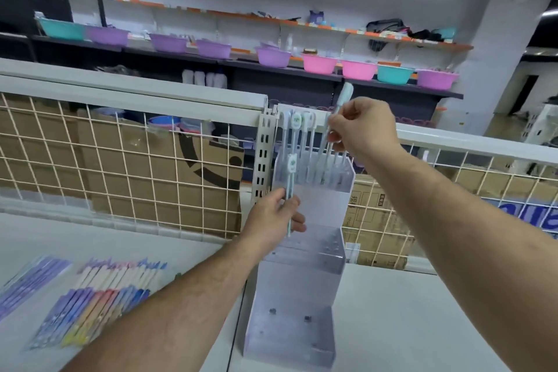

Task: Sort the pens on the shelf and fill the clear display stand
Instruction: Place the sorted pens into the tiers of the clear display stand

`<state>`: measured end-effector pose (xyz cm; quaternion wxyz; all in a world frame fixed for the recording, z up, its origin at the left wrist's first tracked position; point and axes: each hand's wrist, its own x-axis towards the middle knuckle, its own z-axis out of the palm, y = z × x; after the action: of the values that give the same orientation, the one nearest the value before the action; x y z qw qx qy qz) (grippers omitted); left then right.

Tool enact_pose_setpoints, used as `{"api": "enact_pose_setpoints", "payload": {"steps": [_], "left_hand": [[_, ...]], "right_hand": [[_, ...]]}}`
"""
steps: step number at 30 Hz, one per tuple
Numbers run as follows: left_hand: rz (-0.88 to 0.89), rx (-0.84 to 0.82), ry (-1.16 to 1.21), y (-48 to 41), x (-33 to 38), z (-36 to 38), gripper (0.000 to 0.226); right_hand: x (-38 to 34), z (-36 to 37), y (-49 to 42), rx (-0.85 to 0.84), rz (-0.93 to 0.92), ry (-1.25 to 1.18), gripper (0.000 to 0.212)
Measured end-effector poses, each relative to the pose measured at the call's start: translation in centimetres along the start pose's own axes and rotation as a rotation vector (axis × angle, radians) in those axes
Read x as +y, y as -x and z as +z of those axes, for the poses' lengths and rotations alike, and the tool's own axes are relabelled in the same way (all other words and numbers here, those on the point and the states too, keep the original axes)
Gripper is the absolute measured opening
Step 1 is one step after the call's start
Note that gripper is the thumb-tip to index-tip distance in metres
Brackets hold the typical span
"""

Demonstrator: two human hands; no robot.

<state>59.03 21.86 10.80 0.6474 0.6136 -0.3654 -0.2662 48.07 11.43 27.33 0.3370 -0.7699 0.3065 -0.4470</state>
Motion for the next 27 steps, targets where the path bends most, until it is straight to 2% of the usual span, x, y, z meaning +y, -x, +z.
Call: {"api": "enact_pose_setpoints", "payload": {"steps": [9,15,22,27], "left_hand": [[0.032,-0.043,-0.07,0.0,-0.3,-0.2,0.014],[0.02,-0.059,-0.071,-0.1,-0.2,-0.3,0.014],[0.003,-0.063,-0.089,-0.1,-0.1,-0.4,0.017],[-0.007,-0.061,-0.107,0.0,0.2,-0.4,0.018]], "right_hand": [[1.0,3.3,-1.7,0.064,-0.032,0.172,0.014],[1.7,4.5,-1.6,-0.029,-0.011,0.331,0.018],[1.7,5.0,-1.0,-0.003,-0.066,0.391,0.013],[1.7,4.8,-1.1,-0.011,-0.022,0.359,0.014]]}}
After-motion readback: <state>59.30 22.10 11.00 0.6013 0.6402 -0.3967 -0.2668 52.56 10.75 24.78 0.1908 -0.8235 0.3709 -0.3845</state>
